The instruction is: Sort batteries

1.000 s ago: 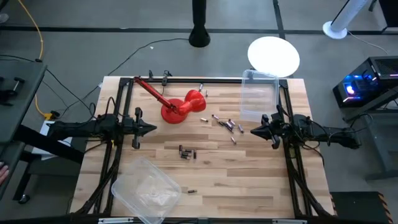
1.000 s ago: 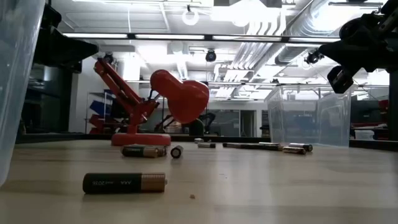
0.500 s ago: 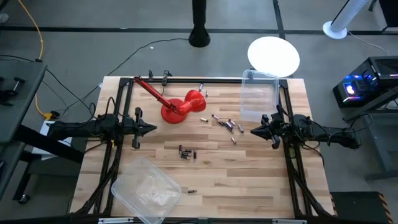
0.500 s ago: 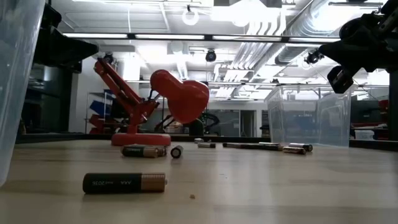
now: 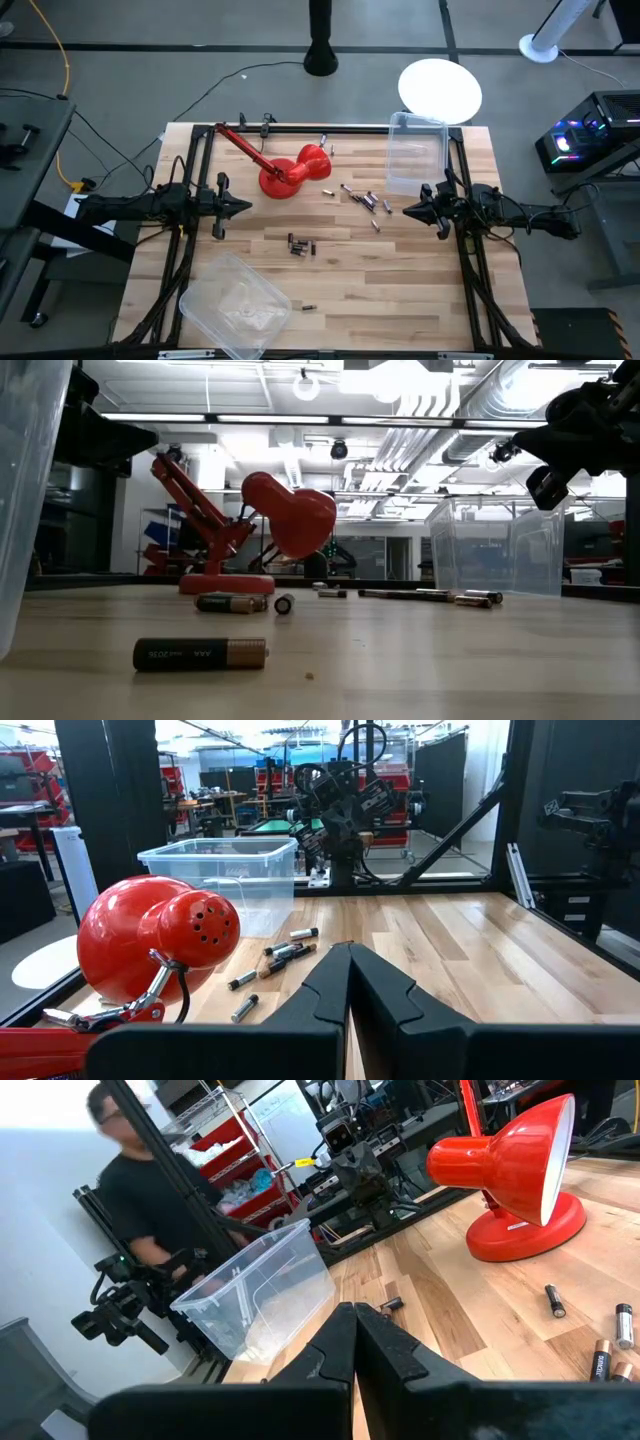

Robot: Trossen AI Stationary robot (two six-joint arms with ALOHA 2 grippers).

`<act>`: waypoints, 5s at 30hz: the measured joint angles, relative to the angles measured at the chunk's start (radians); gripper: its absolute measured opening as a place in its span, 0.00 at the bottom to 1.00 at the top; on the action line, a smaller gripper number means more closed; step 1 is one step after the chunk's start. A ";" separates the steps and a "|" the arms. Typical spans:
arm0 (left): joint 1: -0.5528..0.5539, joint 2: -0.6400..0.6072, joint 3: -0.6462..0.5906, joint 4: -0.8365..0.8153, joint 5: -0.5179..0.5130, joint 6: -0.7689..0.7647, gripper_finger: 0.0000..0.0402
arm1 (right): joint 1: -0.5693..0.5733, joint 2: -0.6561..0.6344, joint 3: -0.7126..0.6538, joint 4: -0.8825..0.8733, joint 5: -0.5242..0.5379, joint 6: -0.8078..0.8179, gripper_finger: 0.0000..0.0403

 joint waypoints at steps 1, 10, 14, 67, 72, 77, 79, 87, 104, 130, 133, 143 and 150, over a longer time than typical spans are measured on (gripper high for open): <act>0.000 0.000 0.000 0.000 0.000 0.000 0.00 | 0.000 0.000 0.000 0.000 0.000 0.000 0.00; 0.000 0.000 0.000 0.000 0.000 0.000 0.00 | 0.000 0.000 0.000 0.000 0.000 0.000 0.00; 0.000 0.000 0.000 0.000 0.000 0.000 0.00 | 0.000 0.000 0.000 0.000 0.000 0.000 0.00; 0.000 0.000 0.000 0.000 0.000 0.000 0.00 | 0.000 0.000 0.000 0.000 0.000 0.000 0.00; 0.000 0.000 0.000 0.000 0.000 0.000 0.00 | 0.000 0.000 0.000 0.000 0.000 0.000 0.00; 0.000 0.000 0.000 0.000 0.000 0.000 0.00 | 0.000 0.000 0.000 0.000 0.000 0.000 0.00; 0.000 0.000 0.000 0.000 0.000 0.000 0.00 | 0.000 0.000 0.000 0.000 0.000 0.000 0.00; 0.000 0.000 0.000 0.000 0.000 0.000 0.00 | 0.000 0.000 0.000 0.000 0.000 0.000 0.00; 0.000 0.000 0.000 0.000 0.000 0.000 0.00 | 0.000 0.000 0.000 0.000 0.038 -0.004 0.00; 0.000 0.000 0.000 0.000 0.000 0.000 0.00 | 0.241 0.823 0.849 -0.570 0.283 0.317 0.00; 0.000 0.000 0.000 0.000 0.000 0.000 0.00 | 0.282 1.023 0.965 -0.874 0.281 0.380 0.00; 0.000 0.000 0.000 0.000 0.000 0.000 0.00 | 0.271 1.456 1.027 -0.894 0.133 0.445 0.03; 0.000 0.000 0.000 0.000 0.000 0.000 0.00 | 0.177 1.629 1.026 -0.807 0.131 0.438 0.29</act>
